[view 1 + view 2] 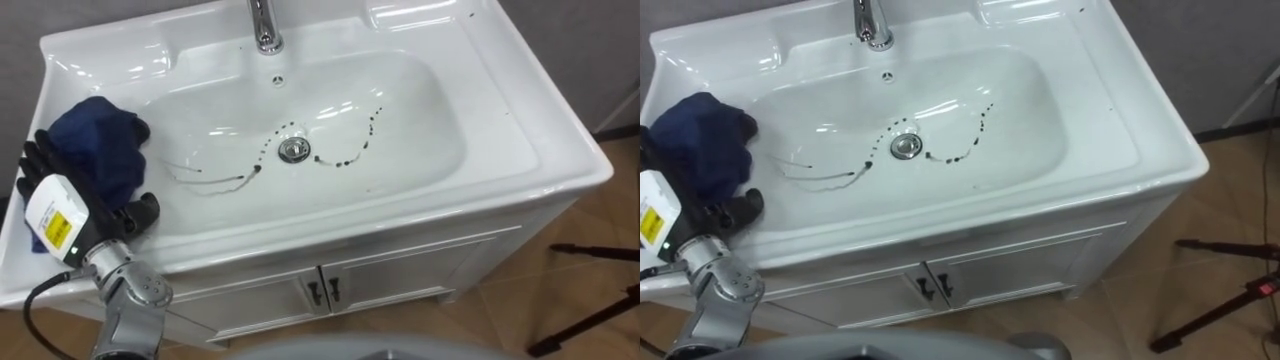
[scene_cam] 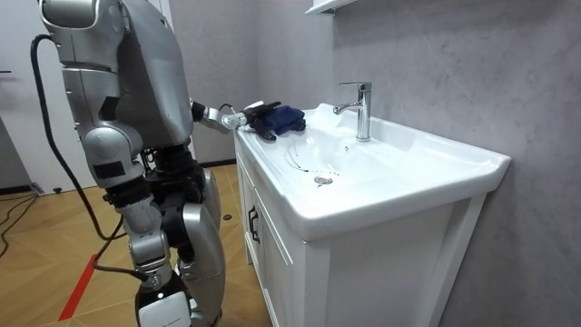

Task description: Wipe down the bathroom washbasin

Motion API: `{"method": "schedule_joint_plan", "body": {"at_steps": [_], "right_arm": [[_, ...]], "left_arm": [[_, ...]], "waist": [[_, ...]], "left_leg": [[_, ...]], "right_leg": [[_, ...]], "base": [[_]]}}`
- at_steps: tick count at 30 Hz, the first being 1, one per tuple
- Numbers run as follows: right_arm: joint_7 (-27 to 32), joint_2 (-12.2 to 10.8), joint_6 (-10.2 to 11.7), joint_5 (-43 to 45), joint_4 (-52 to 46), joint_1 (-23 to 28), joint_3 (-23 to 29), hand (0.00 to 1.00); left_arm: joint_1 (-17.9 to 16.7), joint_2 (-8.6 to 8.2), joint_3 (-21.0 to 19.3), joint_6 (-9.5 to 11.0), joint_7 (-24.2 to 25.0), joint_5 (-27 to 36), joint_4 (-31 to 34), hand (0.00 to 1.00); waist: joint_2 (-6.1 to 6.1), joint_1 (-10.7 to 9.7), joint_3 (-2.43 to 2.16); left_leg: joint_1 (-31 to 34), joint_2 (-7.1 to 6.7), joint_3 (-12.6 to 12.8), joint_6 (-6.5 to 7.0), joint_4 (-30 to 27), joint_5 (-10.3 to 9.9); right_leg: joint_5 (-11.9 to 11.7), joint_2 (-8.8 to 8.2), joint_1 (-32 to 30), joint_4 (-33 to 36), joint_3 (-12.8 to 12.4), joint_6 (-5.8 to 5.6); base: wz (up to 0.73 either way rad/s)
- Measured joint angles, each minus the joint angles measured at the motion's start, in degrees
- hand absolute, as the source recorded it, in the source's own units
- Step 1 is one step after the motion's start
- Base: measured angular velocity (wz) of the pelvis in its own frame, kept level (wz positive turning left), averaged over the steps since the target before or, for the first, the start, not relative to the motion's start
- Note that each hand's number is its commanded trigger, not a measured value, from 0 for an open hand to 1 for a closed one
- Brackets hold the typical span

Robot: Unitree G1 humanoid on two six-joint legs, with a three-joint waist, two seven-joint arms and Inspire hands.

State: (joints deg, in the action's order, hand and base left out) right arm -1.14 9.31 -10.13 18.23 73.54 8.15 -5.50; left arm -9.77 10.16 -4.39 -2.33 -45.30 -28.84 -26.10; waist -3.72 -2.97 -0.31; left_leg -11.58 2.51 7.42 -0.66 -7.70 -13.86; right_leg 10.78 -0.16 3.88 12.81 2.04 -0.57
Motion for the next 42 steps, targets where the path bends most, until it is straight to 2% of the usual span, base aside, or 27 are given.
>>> {"method": "schedule_joint_plan", "body": {"at_steps": [6, 16, 26, 32, 36, 42], "right_arm": [[-0.98, 0.02, -0.51, 0.12, -0.05, 0.34, 0.02, 0.0], [-1.46, 0.03, -1.27, 0.25, -0.08, 1.0, 0.01, 0.0], [-1.5, 0.04, -1.46, 0.39, -0.83, 1.08, 0.03, 0.0], [-1.57, 0.08, -2.46, 0.42, -3.07, 1.44, 0.17, 0.0], [-2.77, 0.17, -2.45, 2.22, -4.74, 2.0, 1.64, 0.0], [-4.19, 0.32, -2.52, 2.47, -5.05, 2.27, 2.97, 0.0]], "left_arm": [[0.18, 0.05, -0.82, -0.05, 1.04, -0.08, 0.01, 0.0], [0.33, 0.71, -1.59, -0.21, 2.44, -0.03, 0.01, 0.0], [0.4, 1.07, -1.62, -0.3, 4.13, -0.04, 0.01, 0.0], [0.77, 1.75, -1.74, -0.92, 6.02, -0.09, 0.07, 0.0], [2.12, 2.09, -2.33, -1.45, 8.3, -0.08, -1.12, 0.0], [5.89, 3.03, -2.36, -1.92, 11.34, -0.01, -6.39, 0.0]], "waist": [[0.36, 0.2, -0.2], [0.91, 0.09, -0.12], [0.95, 0.09, -0.11], [0.97, 0.13, -0.13], [0.92, 0.07, -0.12], [0.86, -0.05, -0.15]], "left_leg": [[-0.03, 0.03, 0.15, -0.01, -0.05, 0.01], [-0.16, 0.27, 0.35, -0.18, -0.07, 0.1], [-0.1, 0.3, 0.39, -0.19, -0.09, 0.11], [0.05, 0.3, 0.4, -0.24, -0.09, 0.14], [0.01, 0.33, 0.41, -0.36, -0.08, 0.24], [-0.09, 0.39, 0.65, -0.54, -0.04, 0.37]], "right_leg": [[-0.02, 0.05, -0.12, 0.1, -0.19, 0.03], [-0.23, 0.33, -0.15, 0.19, -0.31, 0.29], [-0.25, 0.34, -0.21, 0.22, -0.27, 0.32], [-0.27, 0.33, -0.41, 0.31, -0.28, 0.34], [-0.32, 0.36, -0.39, 0.37, -0.29, 0.42], [-0.37, 0.45, -0.48, 1.01, -0.63, 0.58]], "base": [[0.0], [0.0], [0.0], [0.0], [0.0], [-0.01]]}}
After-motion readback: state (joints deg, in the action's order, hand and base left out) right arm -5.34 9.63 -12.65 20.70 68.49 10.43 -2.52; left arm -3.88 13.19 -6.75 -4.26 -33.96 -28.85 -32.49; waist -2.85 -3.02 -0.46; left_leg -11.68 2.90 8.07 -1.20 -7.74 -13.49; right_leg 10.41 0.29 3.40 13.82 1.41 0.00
